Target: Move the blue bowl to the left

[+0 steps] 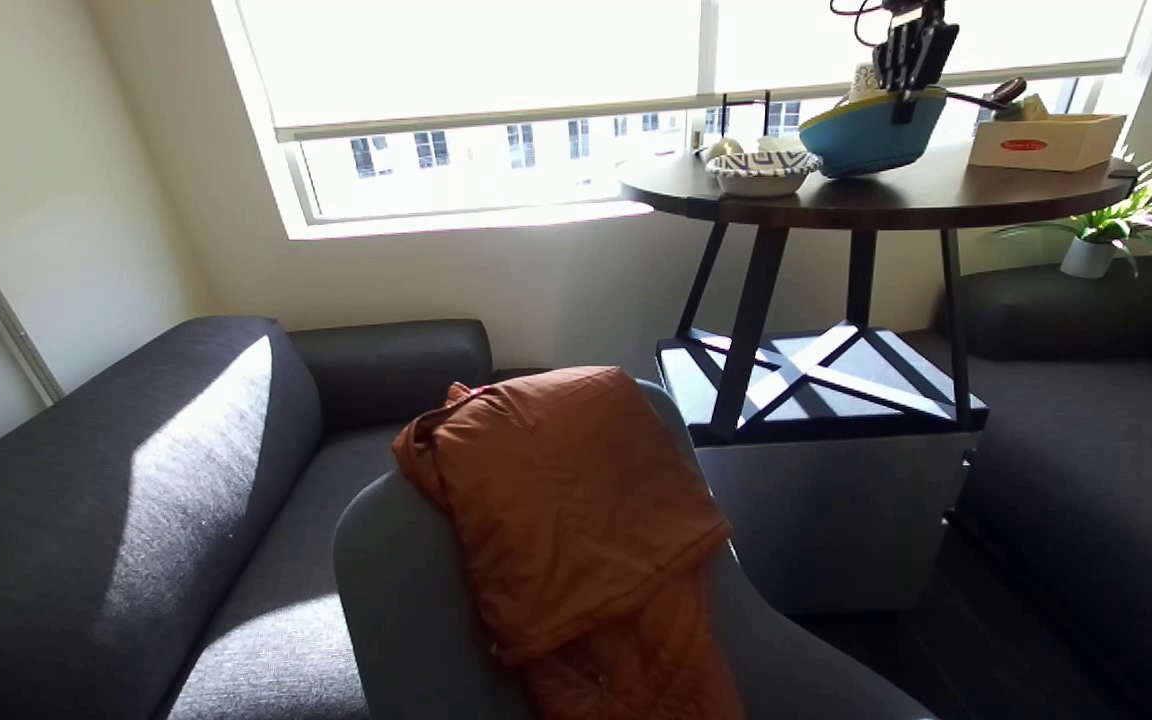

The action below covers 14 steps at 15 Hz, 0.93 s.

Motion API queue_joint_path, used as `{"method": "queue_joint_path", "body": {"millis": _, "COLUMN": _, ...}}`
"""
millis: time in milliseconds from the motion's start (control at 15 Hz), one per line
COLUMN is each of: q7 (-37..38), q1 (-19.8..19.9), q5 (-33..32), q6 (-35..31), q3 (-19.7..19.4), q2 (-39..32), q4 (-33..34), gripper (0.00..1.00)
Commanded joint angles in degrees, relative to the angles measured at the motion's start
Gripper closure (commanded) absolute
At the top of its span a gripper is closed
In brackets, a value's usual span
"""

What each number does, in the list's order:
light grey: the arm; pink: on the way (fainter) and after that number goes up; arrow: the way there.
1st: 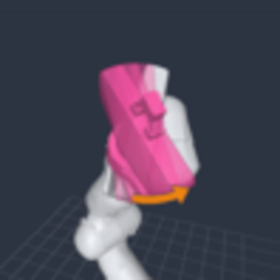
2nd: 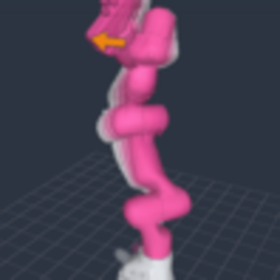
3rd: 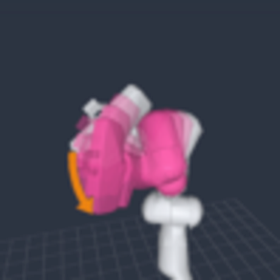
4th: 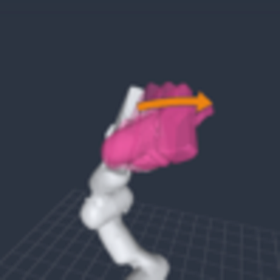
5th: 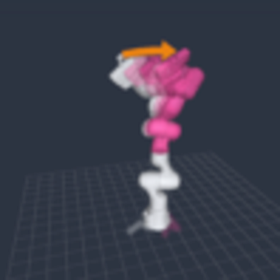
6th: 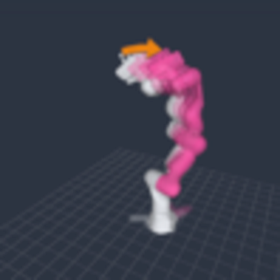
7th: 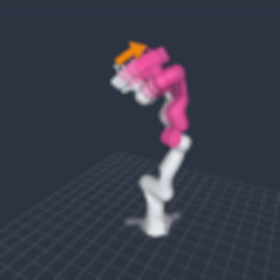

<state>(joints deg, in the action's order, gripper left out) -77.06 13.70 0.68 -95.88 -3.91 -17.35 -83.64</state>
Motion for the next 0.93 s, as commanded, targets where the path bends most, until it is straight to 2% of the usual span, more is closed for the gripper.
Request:
{"method": "queue_joint_path", "body": {"millis": 0, "q7": 0.3, "q1": -0.3, "q5": -0.8, "q6": -1.5, "q3": -0.7, "q2": -0.6, "q4": -0.8, "gripper": 0.97}}
{"method": "queue_joint_path", "body": {"millis": 267, "q7": -0.3, "q1": -0.5, "q5": -2.6, "q6": 0.5, "q3": -1.0, "q2": -1.7, "q4": 0.0, "gripper": 0.97}}
{"method": "queue_joint_path", "body": {"millis": 333, "q7": -0.4, "q1": -0.4, "q5": -2.9, "q6": 1.6, "q3": -1.0, "q2": -2.1, "q4": 0.5, "gripper": 0.88}}
{"method": "queue_joint_path", "body": {"millis": 400, "q7": -0.3, "q1": -0.5, "q5": -3.7, "q6": 2.2, "q3": -1.2, "q2": -2.2, "q4": 0.7, "gripper": 0.63}}
{"method": "queue_joint_path", "body": {"millis": 533, "q7": -0.1, "q1": -0.5, "q5": -5.5, "q6": 3.7, "q3": -1.4, "q2": -2.9, "q4": 0.9, "gripper": 0.55}}
{"method": "queue_joint_path", "body": {"millis": 867, "q7": -1.4, "q1": 0.3, "q5": -6.3, "q6": 5.9, "q3": -1.3, "q2": -4.8, "q4": 1.9, "gripper": 0.21}}
